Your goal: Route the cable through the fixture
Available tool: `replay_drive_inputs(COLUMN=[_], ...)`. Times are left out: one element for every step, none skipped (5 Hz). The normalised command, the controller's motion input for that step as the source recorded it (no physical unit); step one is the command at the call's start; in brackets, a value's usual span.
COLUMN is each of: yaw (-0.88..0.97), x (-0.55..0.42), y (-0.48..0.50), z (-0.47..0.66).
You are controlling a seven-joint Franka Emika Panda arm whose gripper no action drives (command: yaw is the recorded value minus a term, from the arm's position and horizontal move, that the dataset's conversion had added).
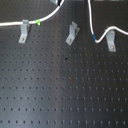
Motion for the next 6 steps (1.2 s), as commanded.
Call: replay_drive_inputs(yaw=[0.0, 0.0, 0.0, 0.09, 0.24, 0.23], x=[0.01, 0.044, 0.064, 0.046, 0.195, 0.215], y=[0.014, 0.025, 0.017, 0.072, 0.253, 0.211], z=[0.03, 0.0, 0.0, 0.01, 0.04, 0.07])
